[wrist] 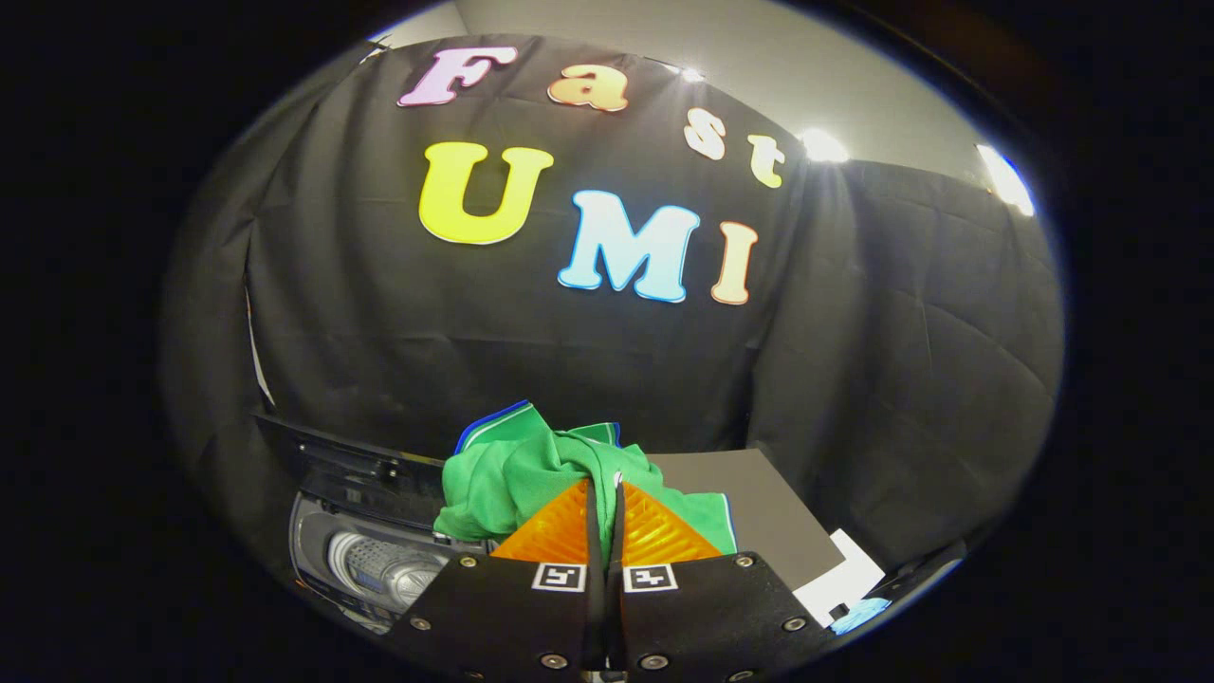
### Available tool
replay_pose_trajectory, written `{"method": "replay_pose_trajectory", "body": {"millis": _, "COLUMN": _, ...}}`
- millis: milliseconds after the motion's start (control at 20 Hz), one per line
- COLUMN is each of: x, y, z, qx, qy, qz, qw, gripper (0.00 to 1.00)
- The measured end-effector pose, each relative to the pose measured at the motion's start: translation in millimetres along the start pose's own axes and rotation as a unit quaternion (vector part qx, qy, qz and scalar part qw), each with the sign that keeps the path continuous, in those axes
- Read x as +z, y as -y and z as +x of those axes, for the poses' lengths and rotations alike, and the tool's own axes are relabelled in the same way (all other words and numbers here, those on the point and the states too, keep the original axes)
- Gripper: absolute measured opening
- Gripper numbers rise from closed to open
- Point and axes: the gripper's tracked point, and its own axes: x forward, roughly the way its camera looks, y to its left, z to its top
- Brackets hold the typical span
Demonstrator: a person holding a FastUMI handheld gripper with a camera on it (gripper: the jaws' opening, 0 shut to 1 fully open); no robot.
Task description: Put the clothes into the washing machine and then close the washing machine lid.
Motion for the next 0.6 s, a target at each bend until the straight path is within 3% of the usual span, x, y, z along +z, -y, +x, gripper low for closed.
{"method": "replay_pose_trajectory", "body": {"millis": 600, "x": 1, "y": -154, "z": -109, "qx": 0.054, "qy": 0.020, "qz": 0.003, "qw": 0.998, "gripper": 0.00}}
